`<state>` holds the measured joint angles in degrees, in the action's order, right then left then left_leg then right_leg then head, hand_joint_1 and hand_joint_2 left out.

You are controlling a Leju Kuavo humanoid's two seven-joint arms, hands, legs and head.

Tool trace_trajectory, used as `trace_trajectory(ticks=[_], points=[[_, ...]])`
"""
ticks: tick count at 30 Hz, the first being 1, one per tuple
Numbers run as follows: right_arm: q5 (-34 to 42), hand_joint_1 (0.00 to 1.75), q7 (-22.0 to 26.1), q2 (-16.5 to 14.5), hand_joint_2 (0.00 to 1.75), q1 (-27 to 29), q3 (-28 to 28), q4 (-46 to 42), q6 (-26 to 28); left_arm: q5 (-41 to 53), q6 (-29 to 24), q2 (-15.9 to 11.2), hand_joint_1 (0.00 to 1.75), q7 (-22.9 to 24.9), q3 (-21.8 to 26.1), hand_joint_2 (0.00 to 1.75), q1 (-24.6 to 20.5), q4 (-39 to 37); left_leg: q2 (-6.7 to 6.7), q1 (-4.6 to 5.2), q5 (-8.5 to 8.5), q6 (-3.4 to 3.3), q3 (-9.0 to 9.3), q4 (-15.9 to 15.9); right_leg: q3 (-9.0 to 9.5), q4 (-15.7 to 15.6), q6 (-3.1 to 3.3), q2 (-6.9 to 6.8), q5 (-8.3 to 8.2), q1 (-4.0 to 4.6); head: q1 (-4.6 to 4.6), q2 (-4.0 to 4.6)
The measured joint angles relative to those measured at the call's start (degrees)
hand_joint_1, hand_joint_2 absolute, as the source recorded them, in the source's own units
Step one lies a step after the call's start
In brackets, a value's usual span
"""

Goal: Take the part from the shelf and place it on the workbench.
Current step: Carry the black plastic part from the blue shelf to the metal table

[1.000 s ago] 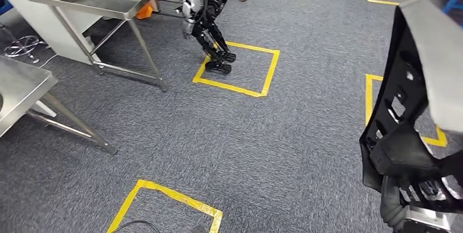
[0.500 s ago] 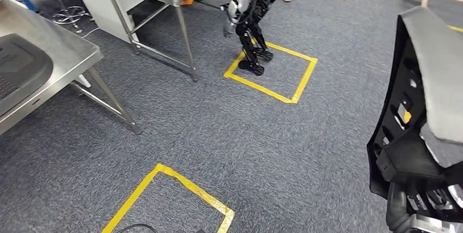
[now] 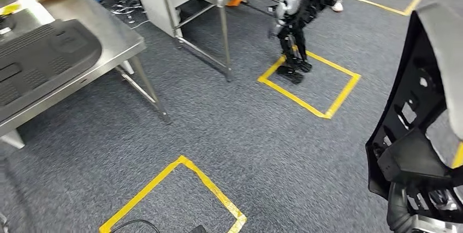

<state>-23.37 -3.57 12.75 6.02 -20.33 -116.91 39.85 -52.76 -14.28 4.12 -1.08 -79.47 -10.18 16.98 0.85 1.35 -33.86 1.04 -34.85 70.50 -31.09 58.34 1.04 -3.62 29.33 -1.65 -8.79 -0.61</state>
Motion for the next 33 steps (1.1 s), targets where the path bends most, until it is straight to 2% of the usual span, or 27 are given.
trace_trajectory(ticks=[2,3,4,5,6,7,8,9,11,12,13,14,15,16,17,18,19,20,22,24,26,27,28,29,30,31,33], points=[[0.0,1.75,0.0,0.0,1.75,0.0,0.0,0.0,0.0,0.0,0.0,0.0,1.75,0.2,0.0,1.75,0.6,0.0,-2.23,0.07,3.77,-0.20,3.27,-7.5,0.75,0.0,-0.41,-1.17,0.52,0.10,0.05,0.00],[0.0,1.75,0.0,0.0,1.75,0.0,0.1,0.0,0.0,0.0,0.0,0.0,1.75,0.2,0.0,1.75,0.9,0.0,-3.30,0.19,4.59,-0.56,4.28,-10.3,0.85,0.1,-0.65,-1.65,0.66,0.28,0.06,0.00],[0.0,1.75,0.0,0.0,1.75,0.1,0.1,0.0,0.0,0.0,0.0,0.0,1.75,0.2,0.0,1.75,1.1,0.0,-3.96,0.34,4.63,-1.01,4.53,-11.6,0.77,0.1,-0.87,-2.16,0.71,0.49,0.09,0.00],[0.0,1.75,0.0,0.0,1.75,0.1,0.1,0.0,0.0,0.0,0.0,-0.1,1.75,0.1,0.0,1.75,1.2,0.0,-3.88,0.50,4.41,-1.50,4.39,-12.0,0.64,0.1,-1.06,-2.76,0.68,0.70,0.13,-0.01],[-0.1,1.75,0.0,0.0,1.75,0.1,0.2,0.0,0.0,0.1,0.0,-0.1,1.75,0.0,0.0,1.75,1.1,0.0,-3.22,0.46,4.32,-1.98,4.34,-12.4,0.58,0.1,-1.32,-3.44,0.70,0.79,0.09,-0.01],[-0.2,1.75,0.0,0.0,1.75,0.0,0.2,0.0,0.0,0.2,0.0,0.0,1.75,-0.1,0.0,1.75,1.1,0.0,-2.54,0.36,4.41,-2.34,4.31,-12.7,0.64,0.2,-1.59,-3.47,1.00,0.75,0.13,-0.01],[-0.3,1.75,-0.1,0.0,1.75,0.0,0.2,-0.1,0.0,0.4,0.0,0.0,1.75,-0.1,0.0,1.75,1.1,0.0,-1.91,0.23,4.58,-2.68,4.41,-13.0,0.44,1.1,-1.83,-2.55,1.70,0.68,0.22,-0.01],[-0.5,1.75,-0.1,0.0,1.75,0.0,0.2,-0.1,0.0,0.5,0.0,0.0,1.75,-0.1,0.0,1.75,1.1,0.0,-1.34,0.06,4.74,-3.02,4.57,-13.2,-0.36,3.0,-2.01,-1.00,2.94,0.58,0.36,-0.01],[-0.6,1.75,-0.2,0.0,1.75,0.2,0.2,-0.1,0.0,0.9,0.1,0.1,1.75,-0.2,0.0,1.75,1.0,0.0,-0.17,-0.07,4.83,-3.48,4.68,-13.4,-4.08,10.3,-2.05,2.31,6.22,0.56,0.71,-0.01],[-0.7,1.75,-0.4,0.0,1.75,0.4,0.2,-0.2,0.0,1.0,0.2,0.1,1.75,-0.4,0.0,1.75,0.9,0.0,0.49,-0.03,4.80,-3.60,4.69,-13.3,-6.30,14.1,-1.99,2.97,7.34,0.62,0.79,-0.01],[-0.7,1.75,-0.5,0.0,1.75,0.6,0.3,-0.2,0.0,1.1,0.2,0.1,1.75,-0.6,0.0,1.75,0.9,0.0,1.21,0.04,4.75,-3.68,4.74,-13.3,-7.94,16.5,-1.90,3.24,7.44,0.72,0.81,-0.01],[-0.7,1.75,-0.6,0.0,1.75,0.8,0.3,-0.2,0.0,1.2,0.3,0.1,1.75,-0.9,0.0,1.75,0.9,0.0,1.99,0.09,4.67,-3.72,4.83,-13.2,-8.58,16.7,-1.73,3.40,6.30,0.82,0.81,-0.01],[-0.7,1.75,-0.6,0.0,1.75,0.9,0.3,-0.2,0.0,1.2,0.4,0.1,1.75,-1.1,0.0,1.75,0.9,0.1,2.80,0.13,4.53,-3.73,5.00,-13.1,-8.06,14.4,-1.48,3.71,4.02,0.91,0.81,-0.01],[-0.7,1.75,-0.6,0.0,1.75,0.9,0.3,-0.2,0.0,1.2,0.5,0.2,1.75,-1.2,0.0,1.75,0.9,0.1,3.58,0.13,4.34,-3.70,5.22,-13.0,-6.78,10.5,-1.18,4.47,1.27,0.97,0.83,-0.01],[-0.7,1.75,-0.6,0.0,1.75,0.9,0.3,-0.2,0.0,1.3,0.5,0.3,1.75,-1.2,0.0,1.75,0.8,0.1,4.28,0.17,4.11,-3.57,5.31,-12.8,-5.38,6.7,-0.95,5.85,-0.79,0.96,0.85,0.00],[-0.8,1.75,-0.6,0.0,1.75,1.0,0.3,-0.2,0.0,1.3,0.5,0.3,1.75,-1.3,0.0,1.75,0.8,0.1,5.00,0.12,3.92,-3.42,5.25,-12.6,-4.16,3.5,-0.88,7.03,-1.98,0.90,0.84,0.00],[-0.8,1.75,-0.7,0.0,1.75,1.0,0.3,-0.3,0.0,1.3,0.6,0.4,1.75,-1.3,0.0,1.75,0.7,0.1,5.61,0.00,3.81,-3.21,5.07,-12.5,-3.50,1.8,-0.89,7.88,-2.26,0.89,0.82,0.00],[-0.8,1.75,-0.7,0.0,1.75,1.1,0.3,-0.4,0.0,1.3,0.6,0.4,1.75,-1.3,0.0,1.75,0.6,0.1,6.22,-0.15,3.78,-2.93,4.82,-12.5,-3.22,1.2,-0.92,8.13,-1.91,0.87,0.81,0.00],[-0.8,1.75,-0.6,0.0,1.75,1.0,0.3,-0.4,0.0,1.3,0.6,0.4,1.75,-1.3,0.0,1.75,0.5,0.1,7.00,-0.33,3.63,-2.33,4.73,-12.4,-2.73,0.6,-0.73,6.89,-1.77,0.74,0.77,0.00],[-0.8,1.75,-0.5,-0.1,1.75,0.9,0.3,-0.5,0.0,1.5,0.5,0.4,1.75,-1.2,0.0,1.75,0.6,0.1,4.77,-0.01,2.19,-1.47,3.95,-10.0,-1.91,-0.1,-0.26,5.31,-1.63,0.41,0.45,0.01],[-1.0,1.75,-0.4,-0.1,1.75,1.1,0.3,-0.6,0.0,1.7,0.5,0.2,1.75,-1.0,-0.1,1.75,0.3,0.0,1.58,0.17,-0.74,-0.61,1.03,-3.6,-1.16,-0.3,0.12,3.51,-1.22,0.30,0.09,0.01],[-1.1,1.75,-0.4,-0.2,1.75,1.2,0.3,-0.7,0.0,1.8,0.5,0.1,1.75,-1.0,-0.1,1.75,0.1,0.0,0.93,0.16,-2.04,-0.32,-0.68,0.0,-0.87,-0.3,0.21,2.54,-0.96,0.30,0.04,0.00],[-1.2,1.75,-0.5,-0.2,1.75,1.3,0.3,-0.7,0.0,1.8,0.5,0.0,1.75,-0.9,-0.1,1.75,-0.1,0.0,0.66,0.16,-2.57,-0.15,-1.73,2.5,-0.55,-0.3,0.20,1.64,-0.68,0.28,0.03,0.00],[-1.3,1.75,-0.5,-0.2,1.75,1.4,0.3,-0.7,0.0,1.9,0.5,-0.1,1.75,-0.9,-0.1,1.75,-0.1,0.0,0.50,0.16,-2.07,-0.08,-1.83,3.1,-0.19,-0.3,0.15,0.79,-0.41,0.26,0.03,0.00],[-1.3,1.75,-0.5,-0.2,1.75,1.4,0.3,-0.7,0.0,1.9,0.6,-0.1,1.75,-0.8,-0.1,1.75,0.0,0.0,0.24,0.12,-0.52,-0.05,-0.89,1.4,0.22,-0.3,0.05,0.04,-0.14,0.23,0.03,0.01],[-1.3,1.75,-0.5,-0.2,1.75,1.3,0.3,-0.7,0.0,1.9,0.6,-0.1,1.75,-0.6,-0.1,1.75,0.2,0.0,-0.42,0.06,1.74,-0.05,0.81,-2.0,0.68,-0.3,-0.09,-0.62,0.14,0.19,0.02,0.01],[-1.3,1.75,-0.3,-0.3,1.75,1.2,0.3,-0.7,0.0,1.9,0.7,-0.1,1.75,-0.3,-0.1,1.75,0.8,0.0,-3.06,0.25,4.73,-0.32,3.74,-8.8,1.30,-0.3,-0.52,-1.71,0.62,0.40,0.02,0.00]])
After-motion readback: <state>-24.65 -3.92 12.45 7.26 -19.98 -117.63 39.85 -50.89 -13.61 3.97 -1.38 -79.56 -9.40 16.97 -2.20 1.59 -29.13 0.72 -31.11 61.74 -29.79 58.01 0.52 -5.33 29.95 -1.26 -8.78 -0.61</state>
